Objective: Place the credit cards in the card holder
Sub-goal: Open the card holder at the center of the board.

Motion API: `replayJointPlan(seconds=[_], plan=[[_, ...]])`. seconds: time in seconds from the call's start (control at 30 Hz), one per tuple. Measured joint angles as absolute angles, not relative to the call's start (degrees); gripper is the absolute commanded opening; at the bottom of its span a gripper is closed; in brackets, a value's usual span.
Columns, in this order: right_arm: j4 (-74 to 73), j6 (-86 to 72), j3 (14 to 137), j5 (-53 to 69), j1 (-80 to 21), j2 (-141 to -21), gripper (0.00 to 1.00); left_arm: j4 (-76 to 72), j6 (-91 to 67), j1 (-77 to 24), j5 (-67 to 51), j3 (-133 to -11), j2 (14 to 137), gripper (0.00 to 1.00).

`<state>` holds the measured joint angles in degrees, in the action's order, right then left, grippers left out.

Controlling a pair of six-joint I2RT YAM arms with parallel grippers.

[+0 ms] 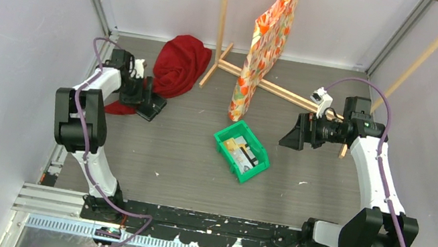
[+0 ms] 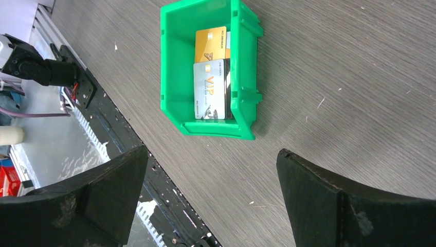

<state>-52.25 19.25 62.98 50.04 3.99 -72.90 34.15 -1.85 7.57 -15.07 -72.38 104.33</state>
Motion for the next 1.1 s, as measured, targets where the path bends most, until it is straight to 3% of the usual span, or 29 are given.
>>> replayJointPlan(seconds=[0.2,0.37,0.77,0.83,1.0,1.1], plan=[[-52.25,19.07,62.98,50.35,3.99,-72.90,1.00,34.00,-1.06,7.62,-13.43,-72.20,104.20,0.72],[-52.23,19.05,62.98,50.50,3.99,-72.90,1.00,33.91,-1.06,7.68,-13.89,-72.20,104.79,0.63],[-52.25,19.05,62.96,50.52,3.99,-72.88,1.00,31.92,-2.76,8.01,-16.47,-70.28,106.02,0.64],[-52.23,19.05,62.94,50.61,3.99,-72.88,1.00,31.31,-3.55,8.23,-17.02,-69.78,106.00,0.55],[-52.14,19.03,62.41,51.11,3.99,-72.84,1.00,29.87,-6.09,8.54,-19.03,-68.16,105.14,0.21],[-52.16,18.92,62.33,51.29,3.99,-72.84,1.00,28.99,-7.81,8.67,-20.86,-67.00,104.47,0.10]])
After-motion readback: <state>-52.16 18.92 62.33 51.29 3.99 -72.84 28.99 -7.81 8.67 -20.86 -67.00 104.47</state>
